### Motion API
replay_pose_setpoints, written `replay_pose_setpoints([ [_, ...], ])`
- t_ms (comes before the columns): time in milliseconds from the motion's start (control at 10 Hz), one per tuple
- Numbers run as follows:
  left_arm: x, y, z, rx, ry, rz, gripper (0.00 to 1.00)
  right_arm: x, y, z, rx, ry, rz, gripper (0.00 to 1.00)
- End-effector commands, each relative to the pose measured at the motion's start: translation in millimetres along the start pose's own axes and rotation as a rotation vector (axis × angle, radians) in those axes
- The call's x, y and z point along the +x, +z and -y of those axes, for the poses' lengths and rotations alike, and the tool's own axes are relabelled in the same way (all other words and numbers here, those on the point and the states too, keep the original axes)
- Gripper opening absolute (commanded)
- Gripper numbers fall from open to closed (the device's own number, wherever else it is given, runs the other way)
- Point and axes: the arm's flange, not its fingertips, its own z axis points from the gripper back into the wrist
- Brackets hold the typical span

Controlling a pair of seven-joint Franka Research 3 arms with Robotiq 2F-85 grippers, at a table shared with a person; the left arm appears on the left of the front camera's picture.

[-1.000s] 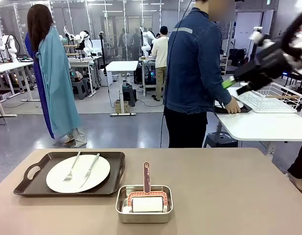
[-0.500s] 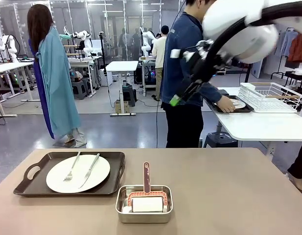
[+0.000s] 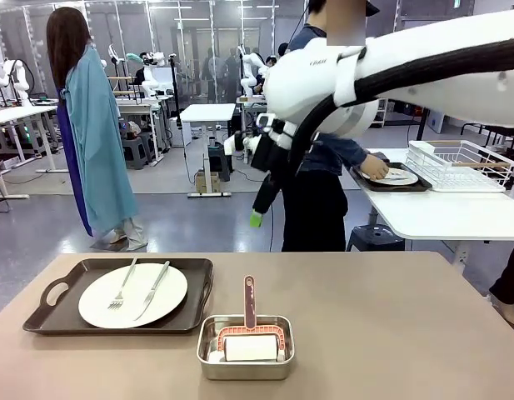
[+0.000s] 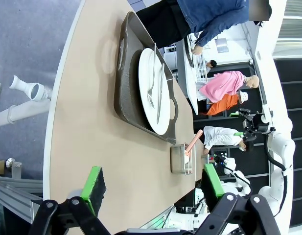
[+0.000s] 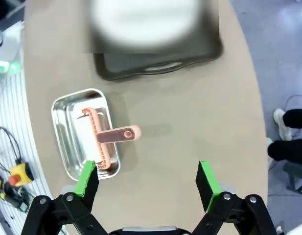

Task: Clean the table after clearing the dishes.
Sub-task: When the left (or right) Handle tray is removed, use the left hand (or right hand) to clean the left (or right) side of the table with the Lint Roller.

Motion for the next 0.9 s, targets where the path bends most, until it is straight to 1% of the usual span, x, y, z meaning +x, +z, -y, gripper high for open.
replay_pose_setpoints([
  [0, -2.5, 2.5, -0.1, -0.007, -0.013, -0.007, 1.0, -1.8, -10.9, 10.5, 0.054, 0.06, -0.047, 1.0],
  [100, -2.5, 2.5, -0.1, -0.007, -0.013, -0.007, 1.0, -4.9, -17.7, 6.4, 0.123, 0.056, -0.041, 1.0],
  [200, -2.5, 2.5, -0.1, -0.007, -0.013, -0.007, 1.0, -1.3, -15.0, 2.4, 0.033, 0.03, -0.023, 1.0],
  [800, -2.5, 2.5, -0.1, -0.007, -0.013, -0.007, 1.0, -1.3, -15.0, 2.4, 0.033, 0.03, -0.023, 1.0],
])
